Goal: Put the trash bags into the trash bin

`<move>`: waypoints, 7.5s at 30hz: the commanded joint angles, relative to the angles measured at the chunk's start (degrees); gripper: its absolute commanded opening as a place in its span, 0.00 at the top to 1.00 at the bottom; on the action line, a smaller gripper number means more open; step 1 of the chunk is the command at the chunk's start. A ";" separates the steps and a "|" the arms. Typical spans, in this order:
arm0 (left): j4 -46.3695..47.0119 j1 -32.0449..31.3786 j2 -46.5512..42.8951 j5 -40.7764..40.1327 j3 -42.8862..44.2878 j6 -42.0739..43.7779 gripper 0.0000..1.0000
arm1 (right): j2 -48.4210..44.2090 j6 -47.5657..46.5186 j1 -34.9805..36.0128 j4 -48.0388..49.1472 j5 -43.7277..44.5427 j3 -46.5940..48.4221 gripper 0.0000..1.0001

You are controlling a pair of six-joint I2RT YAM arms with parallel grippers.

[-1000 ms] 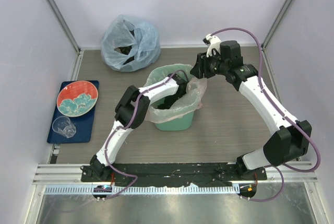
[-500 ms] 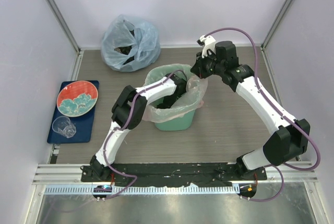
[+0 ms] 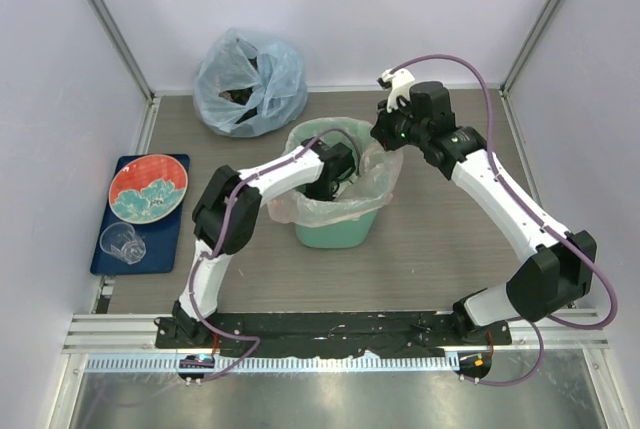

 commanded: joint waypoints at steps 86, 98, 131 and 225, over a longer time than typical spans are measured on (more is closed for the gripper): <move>43.62 23.18 -43.34 10.40 -19.39 -37.17 0.35 | 35.66 -16.87 19.89 -36.25 4.42 11.54 0.99; 42.65 24.06 -43.69 10.93 -19.13 -38.23 0.34 | 43.92 -20.12 19.98 -41.79 3.89 14.18 0.99; 49.06 28.97 -48.17 15.31 -20.97 -40.59 0.33 | 21.53 -16.17 20.51 -36.09 -3.74 21.29 0.96; 55.83 35.93 -34.05 15.67 -16.60 -13.18 0.39 | -0.03 44.22 -14.29 19.20 -28.55 -29.61 0.99</move>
